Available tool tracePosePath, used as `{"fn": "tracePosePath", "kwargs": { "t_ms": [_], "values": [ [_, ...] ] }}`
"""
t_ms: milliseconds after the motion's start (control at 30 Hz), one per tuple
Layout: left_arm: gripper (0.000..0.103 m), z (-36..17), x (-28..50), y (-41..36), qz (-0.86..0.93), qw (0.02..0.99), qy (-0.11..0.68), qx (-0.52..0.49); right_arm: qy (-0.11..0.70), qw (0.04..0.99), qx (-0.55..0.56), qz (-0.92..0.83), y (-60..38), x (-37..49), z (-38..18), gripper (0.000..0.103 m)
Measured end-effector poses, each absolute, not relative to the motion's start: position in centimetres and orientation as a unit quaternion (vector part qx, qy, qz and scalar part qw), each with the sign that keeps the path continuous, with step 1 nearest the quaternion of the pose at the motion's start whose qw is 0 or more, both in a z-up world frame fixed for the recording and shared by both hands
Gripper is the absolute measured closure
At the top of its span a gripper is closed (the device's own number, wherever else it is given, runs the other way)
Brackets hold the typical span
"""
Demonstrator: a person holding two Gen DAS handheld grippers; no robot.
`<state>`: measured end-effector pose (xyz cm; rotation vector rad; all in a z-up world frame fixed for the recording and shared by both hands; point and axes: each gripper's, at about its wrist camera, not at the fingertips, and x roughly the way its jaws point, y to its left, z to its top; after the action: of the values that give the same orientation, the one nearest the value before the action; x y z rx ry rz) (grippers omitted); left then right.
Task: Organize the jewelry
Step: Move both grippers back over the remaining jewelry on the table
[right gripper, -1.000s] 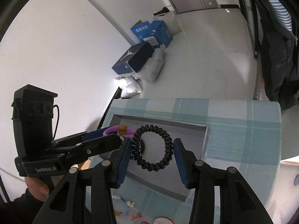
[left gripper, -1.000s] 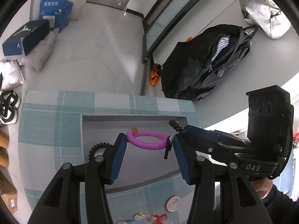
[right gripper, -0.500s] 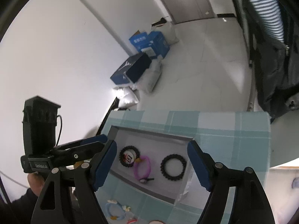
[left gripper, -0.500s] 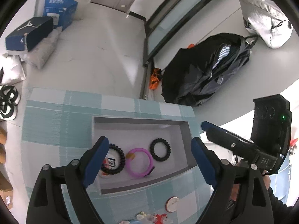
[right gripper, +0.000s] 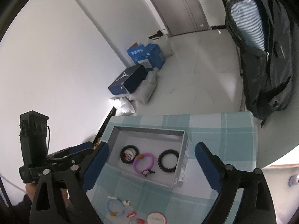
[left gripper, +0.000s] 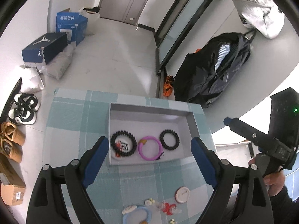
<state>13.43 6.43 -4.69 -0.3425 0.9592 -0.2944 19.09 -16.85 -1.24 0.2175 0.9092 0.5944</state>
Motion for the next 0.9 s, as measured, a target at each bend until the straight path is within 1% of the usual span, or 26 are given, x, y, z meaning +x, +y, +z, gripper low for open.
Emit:
{"fn": "tracePosePath", "kwargs": {
  "t_ms": [200, 600, 767, 900],
  "values": [
    [0.017, -4.8, 9.9, 5.3, -0.137, 0.868, 0.452, -0.155, 0.417, 0.859, 0.101, 0.28, -17.9, 16.3, -0.9, 0.002],
    [0.017, -6.7, 3.9, 1.6, -0.13, 0.859, 0.478, -0.132, 0.409, 0.867, 0.106, 0.264, -19.7, 11.1, -1.1, 0.002],
    [0.017, -6.8, 2.2, 0.2, -0.147, 0.854, 0.482, -0.13, 0.414, 0.871, 0.081, 0.252, -19.7, 9.3, -1.6, 0.0],
    [0.017, -7.9, 1.0, -1.0, -0.146, 0.85, 0.495, -0.109, 0.426, 0.867, 0.074, 0.247, -19.8, 8.2, -2.5, 0.0]
  ]
}}
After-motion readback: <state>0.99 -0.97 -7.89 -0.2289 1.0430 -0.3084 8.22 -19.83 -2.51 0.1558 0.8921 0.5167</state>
